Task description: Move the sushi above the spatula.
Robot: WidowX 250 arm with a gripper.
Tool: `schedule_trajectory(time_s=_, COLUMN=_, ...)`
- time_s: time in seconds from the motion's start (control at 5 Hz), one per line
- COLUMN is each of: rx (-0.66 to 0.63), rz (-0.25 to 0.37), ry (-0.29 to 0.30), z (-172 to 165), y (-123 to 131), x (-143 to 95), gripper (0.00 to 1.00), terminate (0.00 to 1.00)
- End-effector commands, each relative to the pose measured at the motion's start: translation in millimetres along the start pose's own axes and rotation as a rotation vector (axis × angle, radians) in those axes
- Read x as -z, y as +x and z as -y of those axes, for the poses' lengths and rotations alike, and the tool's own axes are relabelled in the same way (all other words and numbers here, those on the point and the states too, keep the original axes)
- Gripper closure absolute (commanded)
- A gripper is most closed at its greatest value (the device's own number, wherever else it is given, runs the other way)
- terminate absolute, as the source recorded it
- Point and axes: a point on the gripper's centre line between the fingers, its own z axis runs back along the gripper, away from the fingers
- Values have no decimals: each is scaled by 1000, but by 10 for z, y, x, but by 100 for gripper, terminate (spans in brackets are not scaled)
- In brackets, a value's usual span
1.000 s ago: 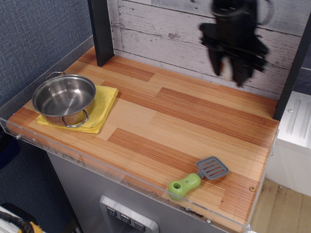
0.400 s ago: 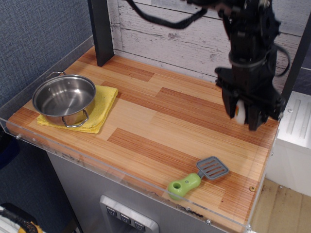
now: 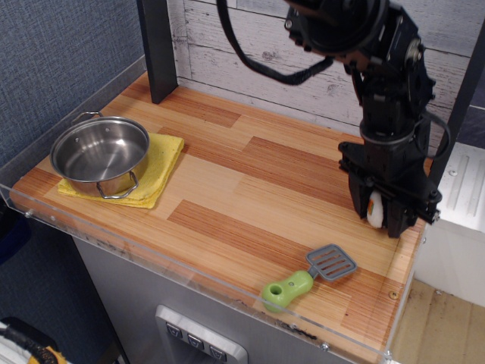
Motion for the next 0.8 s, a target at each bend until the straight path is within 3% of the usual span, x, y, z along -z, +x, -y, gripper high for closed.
schedule_trajectory(time_s=0.0, rx=19, rz=3, ry=-18, z=24, y=-20, x=2, gripper=100, terminate=0)
schedule_trajectory(time_s=0.2, rx=-40, rz=-5, ry=27, z=-28, y=-53, x=-71, gripper=0, terminate=0)
schedule_trajectory(time_s=0.6, rx=-52, rz=-7, ry=19, z=-62, y=-67, x=-158, gripper=0, terminate=0)
